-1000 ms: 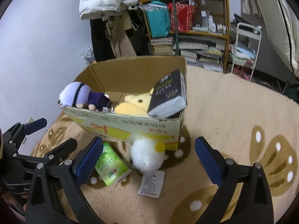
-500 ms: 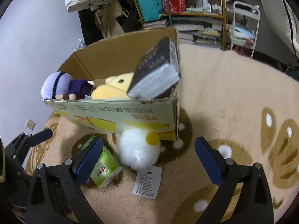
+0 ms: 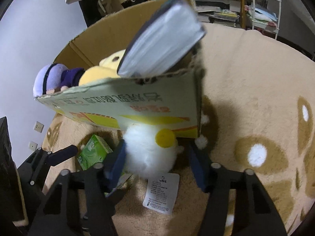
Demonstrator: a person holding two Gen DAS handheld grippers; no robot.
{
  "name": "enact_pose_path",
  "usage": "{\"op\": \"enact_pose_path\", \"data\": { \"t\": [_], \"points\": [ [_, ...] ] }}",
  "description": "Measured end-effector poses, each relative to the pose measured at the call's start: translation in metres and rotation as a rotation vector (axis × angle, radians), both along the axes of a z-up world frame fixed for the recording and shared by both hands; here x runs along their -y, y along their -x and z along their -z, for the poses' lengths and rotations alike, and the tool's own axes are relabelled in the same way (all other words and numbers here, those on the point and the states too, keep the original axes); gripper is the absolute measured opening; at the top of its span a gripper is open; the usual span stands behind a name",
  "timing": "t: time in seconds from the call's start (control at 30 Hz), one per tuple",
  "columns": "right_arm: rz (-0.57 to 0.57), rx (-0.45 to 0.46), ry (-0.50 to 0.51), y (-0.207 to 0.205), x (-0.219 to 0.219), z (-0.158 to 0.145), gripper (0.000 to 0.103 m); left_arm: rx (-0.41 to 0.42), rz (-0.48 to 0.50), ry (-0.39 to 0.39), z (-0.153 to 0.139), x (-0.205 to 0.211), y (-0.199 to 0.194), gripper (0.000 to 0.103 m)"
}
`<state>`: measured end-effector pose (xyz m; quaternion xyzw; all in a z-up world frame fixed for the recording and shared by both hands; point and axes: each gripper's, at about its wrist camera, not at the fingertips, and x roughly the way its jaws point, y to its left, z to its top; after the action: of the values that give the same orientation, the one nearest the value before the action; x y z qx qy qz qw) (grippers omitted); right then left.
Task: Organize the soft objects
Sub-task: 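Move the left gripper to the green tissue pack while the right moves to the white pompom keychain, then grasp the green tissue pack with the left gripper while the right grasps the white pompom keychain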
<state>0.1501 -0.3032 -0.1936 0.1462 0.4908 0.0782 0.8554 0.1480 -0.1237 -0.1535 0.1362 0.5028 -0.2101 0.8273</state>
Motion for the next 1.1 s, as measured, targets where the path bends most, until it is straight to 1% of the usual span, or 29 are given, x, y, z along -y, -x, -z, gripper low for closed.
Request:
{"op": "enact_pose_path", "data": {
  "t": [0.03,0.07,0.13,0.23,0.33,0.37,0.43,0.47,0.5,0.6,0.67,0.7,0.87,0.93,1.0,1.1],
  "points": [
    [-0.007,0.001,-0.004,-0.001,-0.002,0.001,0.054,-0.007,-0.011,0.007,0.003,-0.001,-0.001,0.1],
    [-0.012,0.0,-0.005,-0.002,-0.004,0.001,0.052,-0.016,-0.019,0.011,0.006,-0.002,-0.002,0.1],
    [-0.023,0.001,0.007,-0.003,-0.01,0.003,0.051,-0.038,-0.037,0.012,0.012,-0.005,-0.007,0.1],
    [-0.029,-0.007,0.025,-0.005,-0.015,0.008,0.05,-0.037,-0.051,-0.012,0.019,-0.004,-0.012,0.098],
    [-0.02,-0.025,0.005,-0.008,-0.014,0.014,0.05,-0.04,-0.054,-0.007,0.023,-0.002,-0.016,0.095],
    [-0.015,-0.03,-0.008,-0.009,-0.013,0.015,0.05,-0.032,-0.054,-0.007,0.023,-0.002,-0.016,0.089],
    [-0.012,-0.036,-0.023,-0.01,-0.012,0.017,0.051,-0.019,-0.059,-0.015,0.024,-0.001,-0.013,0.084],
    [-0.012,-0.035,-0.023,-0.01,-0.012,0.017,0.05,-0.009,-0.069,-0.014,0.023,-0.002,-0.014,0.078],
    [-0.016,-0.034,-0.018,-0.01,-0.013,0.017,0.047,0.002,-0.091,-0.007,0.022,-0.005,-0.015,0.078],
    [-0.03,-0.029,-0.009,-0.009,-0.018,0.017,0.041,-0.008,-0.112,0.014,0.021,-0.01,-0.019,0.077],
    [-0.026,-0.025,-0.005,-0.007,-0.021,0.017,0.041,0.0,-0.119,0.002,0.022,-0.013,-0.019,0.077],
    [-0.026,-0.024,-0.003,-0.007,-0.022,0.017,0.04,0.002,-0.119,-0.002,0.024,-0.021,-0.024,0.077],
    [-0.018,-0.011,0.003,0.0,-0.024,0.012,0.037,0.009,-0.131,-0.017,0.022,-0.023,-0.022,0.077],
    [-0.02,-0.005,0.013,0.003,-0.024,0.008,0.036,0.039,-0.135,-0.032,0.01,-0.03,-0.013,0.077],
    [-0.019,-0.002,0.022,0.006,-0.025,0.005,0.036,0.096,-0.146,-0.053,0.0,-0.032,-0.01,0.077],
    [-0.016,0.004,0.026,0.013,-0.021,0.0,0.035,0.124,-0.152,-0.042,-0.01,-0.036,-0.001,0.077]
  ]
}}
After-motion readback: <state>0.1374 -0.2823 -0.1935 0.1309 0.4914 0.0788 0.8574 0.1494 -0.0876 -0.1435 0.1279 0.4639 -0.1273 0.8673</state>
